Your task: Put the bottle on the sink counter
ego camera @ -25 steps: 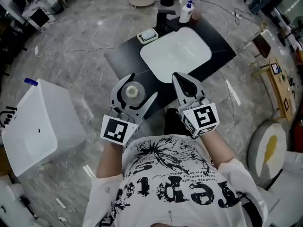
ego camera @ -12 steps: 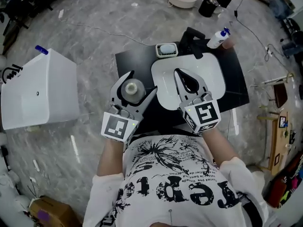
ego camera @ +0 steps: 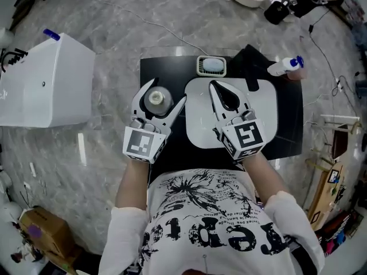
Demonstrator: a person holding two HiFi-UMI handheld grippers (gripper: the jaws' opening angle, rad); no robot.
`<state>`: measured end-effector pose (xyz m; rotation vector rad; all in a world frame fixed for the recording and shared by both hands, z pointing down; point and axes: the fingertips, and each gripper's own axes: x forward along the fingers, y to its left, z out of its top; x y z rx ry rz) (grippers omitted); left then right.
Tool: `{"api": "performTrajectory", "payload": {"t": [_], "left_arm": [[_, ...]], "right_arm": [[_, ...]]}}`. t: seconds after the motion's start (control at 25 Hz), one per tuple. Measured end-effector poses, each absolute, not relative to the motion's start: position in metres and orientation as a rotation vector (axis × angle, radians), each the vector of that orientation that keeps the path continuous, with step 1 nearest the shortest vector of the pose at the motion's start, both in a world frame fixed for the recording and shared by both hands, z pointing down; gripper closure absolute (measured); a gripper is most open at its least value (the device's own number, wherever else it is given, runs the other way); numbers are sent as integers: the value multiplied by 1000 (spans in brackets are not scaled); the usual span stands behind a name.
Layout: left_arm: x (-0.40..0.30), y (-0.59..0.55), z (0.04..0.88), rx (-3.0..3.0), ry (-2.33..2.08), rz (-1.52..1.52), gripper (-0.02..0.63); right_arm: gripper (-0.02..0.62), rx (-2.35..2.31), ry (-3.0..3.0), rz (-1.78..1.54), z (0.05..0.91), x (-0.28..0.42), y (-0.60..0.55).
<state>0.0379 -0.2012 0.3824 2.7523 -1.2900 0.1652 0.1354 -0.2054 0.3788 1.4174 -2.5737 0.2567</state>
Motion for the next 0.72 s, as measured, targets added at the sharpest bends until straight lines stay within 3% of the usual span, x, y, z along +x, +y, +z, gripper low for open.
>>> {"api": "performTrajectory", "payload": {"t": [0.72], "left_arm": [[38, -336, 563, 2525, -1355, 393, 258]], "right_arm": [[581, 1323, -2505, 466, 516, 124, -295]]}}
